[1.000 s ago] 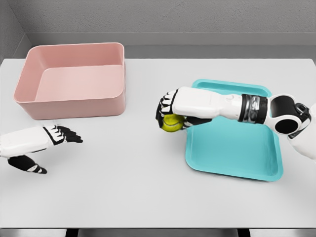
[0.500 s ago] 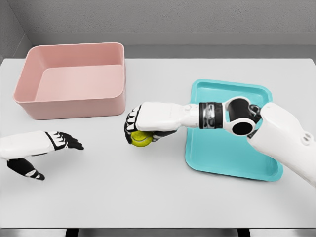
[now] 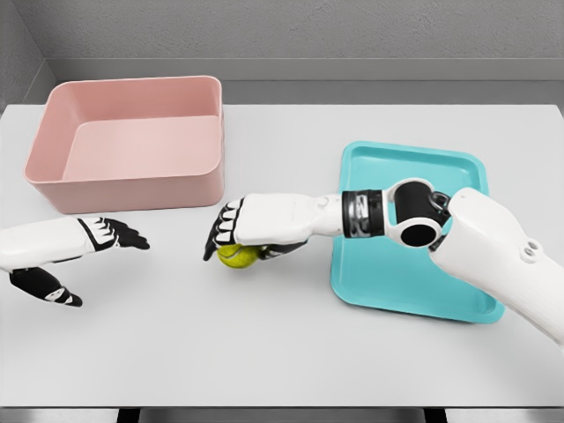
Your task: Put the tennis from the blue tray into the pink basket with both arms
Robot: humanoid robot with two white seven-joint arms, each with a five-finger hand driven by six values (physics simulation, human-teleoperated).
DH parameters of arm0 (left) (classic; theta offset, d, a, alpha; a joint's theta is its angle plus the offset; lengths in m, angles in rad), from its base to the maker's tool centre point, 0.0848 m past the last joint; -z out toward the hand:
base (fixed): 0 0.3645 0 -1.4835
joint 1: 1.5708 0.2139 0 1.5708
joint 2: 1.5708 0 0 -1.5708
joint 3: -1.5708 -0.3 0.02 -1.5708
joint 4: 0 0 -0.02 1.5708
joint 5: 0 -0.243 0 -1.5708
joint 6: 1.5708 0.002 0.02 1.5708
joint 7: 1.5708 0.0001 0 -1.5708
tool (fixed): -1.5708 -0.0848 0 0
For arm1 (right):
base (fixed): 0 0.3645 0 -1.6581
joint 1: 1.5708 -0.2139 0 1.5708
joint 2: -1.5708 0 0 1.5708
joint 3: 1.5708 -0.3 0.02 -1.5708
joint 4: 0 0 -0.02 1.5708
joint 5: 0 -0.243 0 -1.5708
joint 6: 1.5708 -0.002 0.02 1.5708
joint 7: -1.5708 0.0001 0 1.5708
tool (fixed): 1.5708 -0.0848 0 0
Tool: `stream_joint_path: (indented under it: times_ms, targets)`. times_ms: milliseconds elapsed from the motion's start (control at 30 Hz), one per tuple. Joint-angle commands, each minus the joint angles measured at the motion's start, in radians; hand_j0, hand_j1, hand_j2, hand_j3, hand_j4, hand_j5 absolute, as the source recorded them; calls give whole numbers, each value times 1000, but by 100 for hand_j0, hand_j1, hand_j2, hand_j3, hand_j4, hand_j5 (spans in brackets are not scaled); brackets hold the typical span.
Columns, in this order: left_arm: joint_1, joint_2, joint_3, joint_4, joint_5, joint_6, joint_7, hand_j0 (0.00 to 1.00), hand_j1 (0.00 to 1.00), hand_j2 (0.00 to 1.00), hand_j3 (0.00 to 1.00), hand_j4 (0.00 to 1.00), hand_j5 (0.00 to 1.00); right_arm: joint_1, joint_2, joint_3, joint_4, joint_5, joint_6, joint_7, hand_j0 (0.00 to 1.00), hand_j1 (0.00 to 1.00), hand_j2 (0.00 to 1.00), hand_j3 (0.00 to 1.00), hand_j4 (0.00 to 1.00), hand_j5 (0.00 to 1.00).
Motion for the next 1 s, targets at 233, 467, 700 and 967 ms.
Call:
stream_joint_path:
  times_ms: [233, 467, 700, 967]
  targets:
    - [-3, 2, 1, 0, 17, 2, 16, 100, 100, 100, 100, 100, 100, 0, 4, -4, 9, 39, 2, 1, 100, 100, 100, 100, 100, 100]
    - [-11, -15, 7, -16, 43, 2, 18, 100, 100, 100, 100, 100, 100, -6, -128, -164, -7, 29, 2, 31, 100, 100, 100, 100, 100, 100]
    - [-84, -121, 3, -19, 53, 2, 16, 100, 100, 100, 100, 100, 100, 94, -378, -357, -44, -27, 2, 22, 100, 100, 100, 100, 100, 100]
    - [-130, -257, -10, -19, -26, 2, 4, 100, 100, 100, 100, 100, 100, 175, -488, -435, -8, -27, 2, 34, 100, 100, 100, 100, 100, 100]
